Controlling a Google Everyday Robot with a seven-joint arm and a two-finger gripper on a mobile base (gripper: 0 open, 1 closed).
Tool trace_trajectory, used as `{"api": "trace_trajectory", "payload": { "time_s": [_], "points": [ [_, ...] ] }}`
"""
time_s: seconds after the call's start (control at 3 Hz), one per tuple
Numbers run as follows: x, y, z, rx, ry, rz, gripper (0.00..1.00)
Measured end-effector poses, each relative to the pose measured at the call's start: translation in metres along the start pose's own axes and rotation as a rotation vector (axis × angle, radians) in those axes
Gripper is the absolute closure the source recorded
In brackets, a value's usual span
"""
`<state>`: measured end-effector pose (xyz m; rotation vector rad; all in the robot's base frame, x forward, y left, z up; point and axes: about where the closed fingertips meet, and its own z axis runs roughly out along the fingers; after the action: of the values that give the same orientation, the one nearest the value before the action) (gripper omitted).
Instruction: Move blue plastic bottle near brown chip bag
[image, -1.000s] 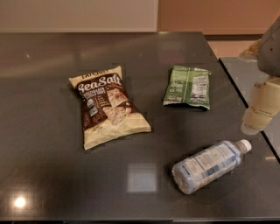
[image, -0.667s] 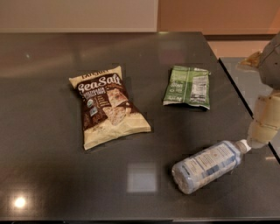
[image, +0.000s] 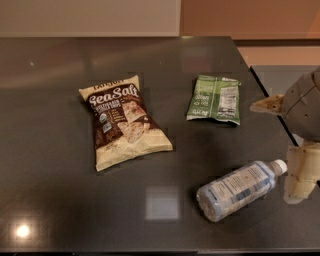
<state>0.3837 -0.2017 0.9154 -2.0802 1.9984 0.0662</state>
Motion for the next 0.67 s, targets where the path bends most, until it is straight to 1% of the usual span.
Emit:
{"api": "trace_trajectory", "payload": {
  "time_s": [0.33, 0.67],
  "points": [
    [0.0, 0.016, 0.021, -0.046, 0.002, -0.046, 0.0],
    [0.001, 0.027, 0.035, -0.078, 0.004, -0.072, 0.0]
  ]
}}
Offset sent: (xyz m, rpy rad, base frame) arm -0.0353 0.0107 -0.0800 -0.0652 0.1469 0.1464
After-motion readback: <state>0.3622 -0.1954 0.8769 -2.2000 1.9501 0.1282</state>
